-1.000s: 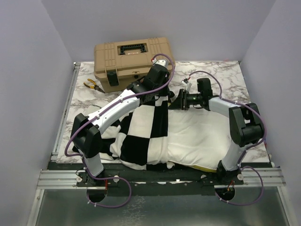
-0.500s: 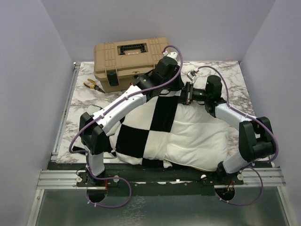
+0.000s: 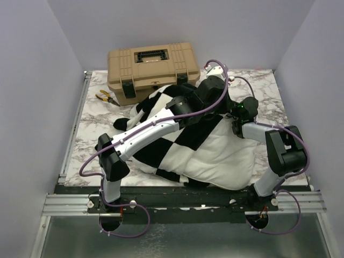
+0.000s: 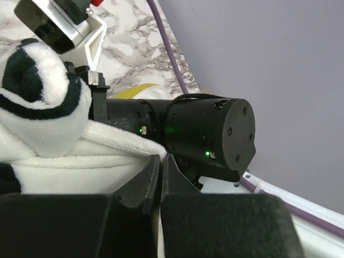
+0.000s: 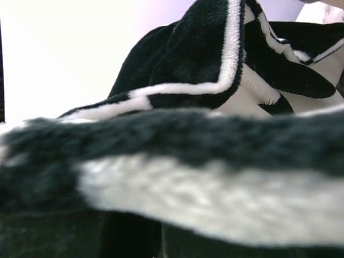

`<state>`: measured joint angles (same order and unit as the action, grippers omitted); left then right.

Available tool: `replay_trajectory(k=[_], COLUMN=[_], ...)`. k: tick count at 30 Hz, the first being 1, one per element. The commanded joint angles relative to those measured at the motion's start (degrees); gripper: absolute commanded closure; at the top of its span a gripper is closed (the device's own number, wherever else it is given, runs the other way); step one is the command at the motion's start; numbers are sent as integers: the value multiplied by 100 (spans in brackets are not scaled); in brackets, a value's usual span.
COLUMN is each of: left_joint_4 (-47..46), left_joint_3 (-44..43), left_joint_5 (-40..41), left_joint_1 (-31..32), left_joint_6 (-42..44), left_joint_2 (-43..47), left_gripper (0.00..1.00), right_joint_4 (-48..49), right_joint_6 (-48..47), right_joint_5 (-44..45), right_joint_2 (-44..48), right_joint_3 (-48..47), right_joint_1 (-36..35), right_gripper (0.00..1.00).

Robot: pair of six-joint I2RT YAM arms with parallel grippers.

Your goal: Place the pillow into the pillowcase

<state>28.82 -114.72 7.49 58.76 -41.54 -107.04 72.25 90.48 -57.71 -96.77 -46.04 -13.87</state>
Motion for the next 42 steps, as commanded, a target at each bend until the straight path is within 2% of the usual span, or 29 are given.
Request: replay_trajectory(k=[1,7,11,14,17,20,24,27,29,32,37,42], left_joint_4=[-1751,-1805,-1793,-1659,-1187,-1117,-1115,-1157,-1244,-1435,-2111,-3303], left_joint_3=[-463,-1189,-1402,-1148,-473,444,1542,1983,2118,2223,2591,3209], left_joint_5=[-790,-1231,-1324,-1269,-396,321,863,891,923,957,1048,1261], left_joint_1=[874,1145,1316,1347,1327,1146,680,283,72,-180,-495,-568], left_joint_6=[-751,-1077,-1097,-911,-554,-536,-933,-1117,-1152,-1099,-1115,-936], left_joint_2=[-158,-1014,-1309,-1209,-768,-190,489,753,850,983,1336,1864], left_gripper=[100,100,100,100,100,100,100,100,100,100,100,100], right_joint_4=[-188,-1659,-1957,-2303,-3481,-5122,-7585,-8646,-9192,-9871,-10706,-10983], right_joint_6=[96,-732,-827,-975,-1952,-3222,-5029,-5810,-6188,-6646,-7231,-7410], right_joint_5=[755,1077,1155,1067,927,1035,1626,2234,2661,3351,4207,4393], right_joint_2=[248,598,552,473,562,809,1081,1229,1297,1407,1591,1748], right_joint_3=[-136,-227,-176,-233,-478,-788,-1363,-1579,-1706,-1918,-2284,-2449], right_joint_1=[-191,-389,-456,-458,-458,-446,-449,-450,-447,-445,-446,-447], right_gripper=[100,100,100,100,99,85,50,30,22,16,11,8])
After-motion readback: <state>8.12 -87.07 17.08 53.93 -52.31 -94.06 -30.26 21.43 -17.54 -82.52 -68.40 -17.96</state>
